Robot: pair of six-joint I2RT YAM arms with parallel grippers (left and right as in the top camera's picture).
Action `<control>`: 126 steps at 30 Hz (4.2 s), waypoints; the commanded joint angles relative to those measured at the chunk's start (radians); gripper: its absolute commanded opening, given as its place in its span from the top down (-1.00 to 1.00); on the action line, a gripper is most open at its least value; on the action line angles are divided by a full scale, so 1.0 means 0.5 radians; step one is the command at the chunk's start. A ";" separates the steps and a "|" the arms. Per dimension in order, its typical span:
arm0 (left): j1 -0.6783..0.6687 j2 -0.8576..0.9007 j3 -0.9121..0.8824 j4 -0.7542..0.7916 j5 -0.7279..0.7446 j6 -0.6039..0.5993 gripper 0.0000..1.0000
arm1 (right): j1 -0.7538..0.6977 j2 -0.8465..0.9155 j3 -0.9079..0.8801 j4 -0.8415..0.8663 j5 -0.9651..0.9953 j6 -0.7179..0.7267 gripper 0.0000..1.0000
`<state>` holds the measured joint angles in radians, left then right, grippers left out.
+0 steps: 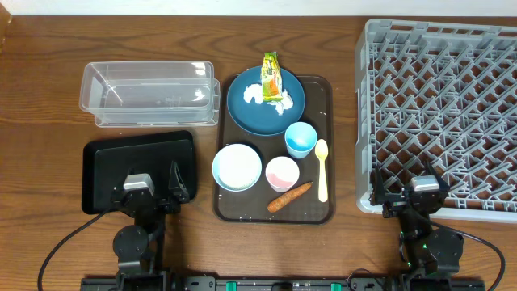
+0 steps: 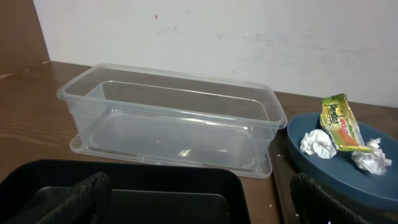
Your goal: Sort waste into correct bins and load items into the dishwasher rack
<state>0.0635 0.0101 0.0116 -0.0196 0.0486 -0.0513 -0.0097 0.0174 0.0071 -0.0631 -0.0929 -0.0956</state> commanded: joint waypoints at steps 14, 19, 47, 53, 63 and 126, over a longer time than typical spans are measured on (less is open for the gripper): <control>0.005 -0.012 -0.015 -0.095 -0.024 0.012 -0.88 | -0.018 -0.012 -0.003 -0.008 0.007 -0.021 -0.99; 0.005 -0.012 -0.015 -0.095 -0.024 0.012 -0.88 | -0.018 -0.012 -0.003 -0.008 0.007 -0.021 -0.99; 0.005 -0.012 -0.015 -0.095 -0.023 -0.085 -0.88 | -0.018 -0.012 -0.003 0.011 -0.018 0.005 -0.98; 0.005 0.052 0.070 -0.095 -0.024 -0.117 -0.88 | -0.019 -0.012 0.026 0.014 0.056 0.341 -0.98; 0.005 0.783 0.563 -0.111 -0.003 -0.117 -0.88 | -0.019 0.272 0.336 0.013 0.137 0.352 -0.98; -0.747 4.160 2.956 -0.493 0.282 0.074 -0.55 | -0.019 2.060 1.773 -0.900 0.118 0.199 -0.98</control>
<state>-0.3115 2.0762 1.4734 -0.2798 0.2024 -0.0357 -0.0097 1.0500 0.8742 -0.5102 -0.0360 0.0067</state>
